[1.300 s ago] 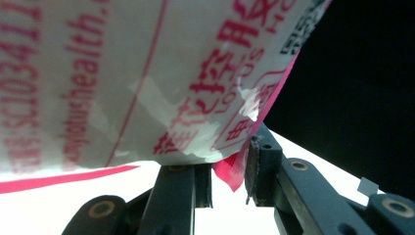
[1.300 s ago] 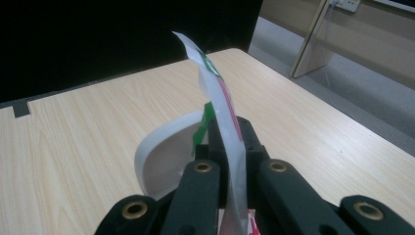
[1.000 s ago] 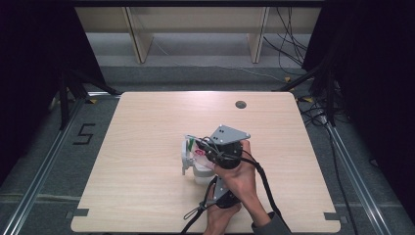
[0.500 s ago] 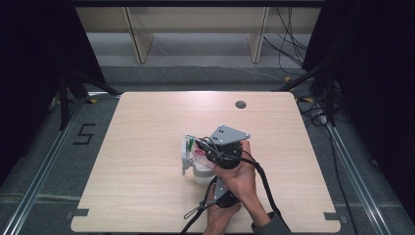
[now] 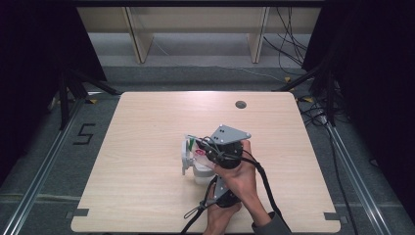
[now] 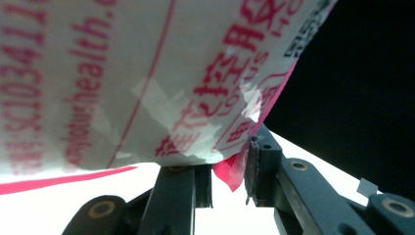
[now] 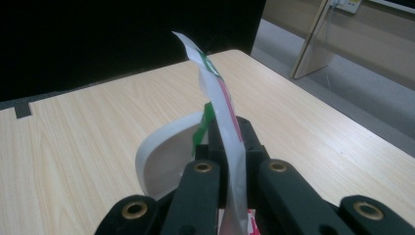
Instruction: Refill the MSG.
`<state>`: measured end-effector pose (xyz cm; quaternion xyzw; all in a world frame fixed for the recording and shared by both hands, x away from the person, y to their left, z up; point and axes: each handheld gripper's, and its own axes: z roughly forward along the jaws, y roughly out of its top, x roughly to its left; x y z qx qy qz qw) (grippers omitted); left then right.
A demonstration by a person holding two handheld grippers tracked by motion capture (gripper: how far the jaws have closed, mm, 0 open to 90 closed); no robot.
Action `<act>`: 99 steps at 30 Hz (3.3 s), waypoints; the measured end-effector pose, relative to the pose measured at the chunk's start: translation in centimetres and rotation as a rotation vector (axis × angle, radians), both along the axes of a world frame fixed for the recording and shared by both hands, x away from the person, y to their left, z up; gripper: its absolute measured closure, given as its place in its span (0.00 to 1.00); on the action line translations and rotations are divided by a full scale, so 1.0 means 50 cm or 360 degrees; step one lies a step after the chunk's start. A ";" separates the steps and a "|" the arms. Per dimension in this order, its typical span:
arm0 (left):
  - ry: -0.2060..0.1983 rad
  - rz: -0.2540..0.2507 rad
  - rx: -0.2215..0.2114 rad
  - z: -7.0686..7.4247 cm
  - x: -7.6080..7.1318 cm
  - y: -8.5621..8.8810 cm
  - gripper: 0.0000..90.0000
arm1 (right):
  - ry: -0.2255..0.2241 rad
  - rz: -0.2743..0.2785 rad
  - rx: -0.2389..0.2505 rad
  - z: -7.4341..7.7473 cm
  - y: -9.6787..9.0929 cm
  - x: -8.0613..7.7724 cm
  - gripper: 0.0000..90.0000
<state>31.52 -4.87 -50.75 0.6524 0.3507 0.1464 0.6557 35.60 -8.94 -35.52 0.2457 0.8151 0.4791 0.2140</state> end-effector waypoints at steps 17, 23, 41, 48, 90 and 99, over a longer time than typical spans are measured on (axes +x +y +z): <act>0.0019 0.0013 0.0015 -0.002 0.000 0.003 0.83 | -0.0014 0.0002 0.0001 -0.002 0.000 0.003 0.99; 0.0019 0.0008 0.0013 -0.002 -0.001 0.003 0.83 | 0.0019 0.0004 0.0002 -0.002 0.002 0.001 0.99; 0.0012 0.0002 0.0003 -0.002 0.000 0.005 0.83 | 0.0011 0.0007 0.0009 -0.003 0.004 -0.001 0.99; 0.0015 0.0008 0.0012 -0.002 0.000 0.004 0.83 | -0.0013 0.0004 -0.0015 -0.004 0.006 0.000 0.99; 0.0011 0.0023 0.0003 -0.004 0.000 0.005 0.83 | -0.0006 -0.0004 0.0004 -0.005 0.008 -0.001 0.99; 0.0022 0.0015 0.0007 -0.005 0.000 0.006 0.83 | -0.0030 -0.0005 0.0013 -0.007 0.004 0.003 0.99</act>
